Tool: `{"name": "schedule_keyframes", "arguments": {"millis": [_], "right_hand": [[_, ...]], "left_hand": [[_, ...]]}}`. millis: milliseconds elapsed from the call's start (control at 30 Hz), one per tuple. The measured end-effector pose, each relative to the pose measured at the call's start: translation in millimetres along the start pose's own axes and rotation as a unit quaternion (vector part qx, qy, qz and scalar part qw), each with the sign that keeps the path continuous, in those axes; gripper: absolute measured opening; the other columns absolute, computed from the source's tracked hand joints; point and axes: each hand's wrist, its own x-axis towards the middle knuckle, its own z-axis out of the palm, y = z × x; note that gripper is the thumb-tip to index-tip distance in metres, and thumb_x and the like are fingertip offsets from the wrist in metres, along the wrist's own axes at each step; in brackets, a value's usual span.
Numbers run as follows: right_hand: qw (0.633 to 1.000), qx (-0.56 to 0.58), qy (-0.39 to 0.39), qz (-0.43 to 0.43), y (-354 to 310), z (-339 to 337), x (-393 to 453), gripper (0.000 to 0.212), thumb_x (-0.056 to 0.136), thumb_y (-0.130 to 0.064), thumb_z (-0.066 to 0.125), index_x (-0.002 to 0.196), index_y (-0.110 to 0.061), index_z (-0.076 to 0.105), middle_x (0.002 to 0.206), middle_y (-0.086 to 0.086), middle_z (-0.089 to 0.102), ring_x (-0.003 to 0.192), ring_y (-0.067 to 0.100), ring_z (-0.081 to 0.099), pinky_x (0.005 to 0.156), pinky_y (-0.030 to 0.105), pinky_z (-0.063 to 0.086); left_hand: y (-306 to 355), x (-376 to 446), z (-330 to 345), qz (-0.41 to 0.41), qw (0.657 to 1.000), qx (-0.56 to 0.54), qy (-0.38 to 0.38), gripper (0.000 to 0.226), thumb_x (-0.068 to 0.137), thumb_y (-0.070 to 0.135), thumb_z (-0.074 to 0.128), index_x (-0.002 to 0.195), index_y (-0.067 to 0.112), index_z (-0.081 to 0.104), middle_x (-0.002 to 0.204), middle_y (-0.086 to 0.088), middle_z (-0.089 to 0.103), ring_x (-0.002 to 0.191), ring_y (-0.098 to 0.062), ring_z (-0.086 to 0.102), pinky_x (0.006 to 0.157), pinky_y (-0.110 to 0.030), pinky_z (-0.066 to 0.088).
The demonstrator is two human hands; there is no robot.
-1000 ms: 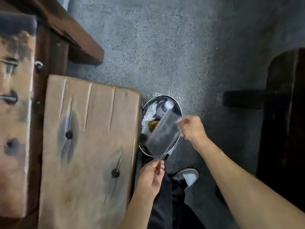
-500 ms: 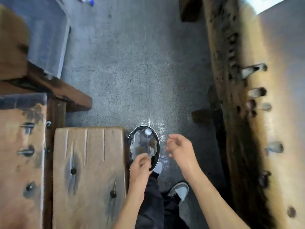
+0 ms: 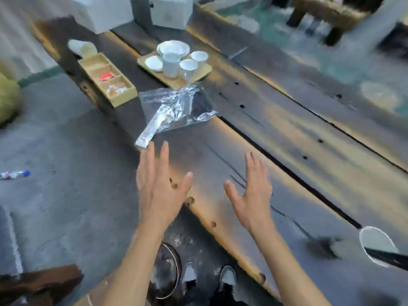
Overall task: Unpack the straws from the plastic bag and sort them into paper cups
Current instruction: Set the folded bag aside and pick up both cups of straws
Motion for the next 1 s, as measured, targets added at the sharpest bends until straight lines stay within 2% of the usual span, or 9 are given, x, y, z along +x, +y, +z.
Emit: {"name": "schedule_keyframes", "arguments": {"millis": [133,233,400,633,733,933,1000], "right_hand": [[0.988,-0.102,0.102,0.059,32,-100,-9,0.085,0.089,-0.055,0.05,0.157,-0.022,0.011,0.167,0.0,0.008,0.153,0.03,0.001,0.119,0.053,0.009],[0.97,-0.142,0.161,0.111,62,-167,-35,0.089,0.085,-0.063,0.042,0.157,-0.025,0.007,0.167,-0.001,0.006,0.153,0.031,0.0,0.118,0.055,0.009],[0.938,-0.19,0.221,0.187,129,-259,-98,0.091,0.082,-0.068,0.036,0.157,-0.025,0.006,0.167,0.001,0.005,0.153,0.032,-0.001,0.118,0.058,0.008],[0.904,-0.205,0.272,0.257,203,-349,-166,0.094,0.081,-0.071,0.036,0.157,-0.022,0.012,0.167,0.0,0.008,0.152,0.034,0.003,0.116,0.06,0.011],[0.899,-0.203,0.284,0.265,230,-373,-188,0.093,0.082,-0.067,0.044,0.157,-0.023,0.012,0.167,-0.001,0.008,0.152,0.034,0.004,0.116,0.061,0.011],[0.904,-0.173,0.287,0.265,262,-387,-212,0.092,0.086,-0.063,0.051,0.157,-0.025,0.007,0.167,-0.004,0.003,0.153,0.03,-0.002,0.118,0.057,0.005],[0.911,-0.13,0.284,0.268,271,-387,-216,0.094,0.086,-0.062,0.054,0.157,-0.025,0.006,0.166,-0.008,0.002,0.153,0.025,-0.004,0.119,0.053,0.002]], "left_hand": [[101,6,5,0.163,0.985,0.05,-0.037,0.09,0.085,0.069,0.04,0.158,0.033,0.001,0.168,-0.006,-0.008,0.153,-0.023,-0.013,0.123,-0.046,0.002],[172,-8,22,0.264,0.962,0.046,-0.061,0.087,0.085,0.069,0.041,0.158,0.035,0.006,0.168,-0.007,-0.002,0.154,-0.026,-0.009,0.123,-0.05,0.004],[271,-60,67,0.355,0.929,0.019,-0.099,0.091,0.082,0.069,0.046,0.158,0.033,0.011,0.168,-0.008,0.002,0.154,-0.03,-0.004,0.122,-0.051,0.005],[364,-138,126,0.402,0.905,-0.006,-0.137,0.093,0.078,0.068,0.051,0.157,0.033,0.017,0.167,-0.008,0.007,0.154,-0.029,-0.002,0.121,-0.053,0.01],[393,-167,148,0.41,0.901,-0.012,-0.141,0.093,0.079,0.069,0.049,0.157,0.033,0.016,0.168,-0.007,0.005,0.154,-0.029,-0.003,0.122,-0.053,0.009],[407,-193,174,0.405,0.901,-0.006,-0.155,0.093,0.079,0.07,0.045,0.158,0.034,0.011,0.168,-0.005,0.002,0.154,-0.027,-0.005,0.122,-0.05,0.005],[403,-195,182,0.39,0.905,-0.013,-0.171,0.095,0.077,0.071,0.046,0.158,0.034,0.01,0.168,-0.003,0.001,0.154,-0.025,-0.006,0.123,-0.047,0.004]]}}
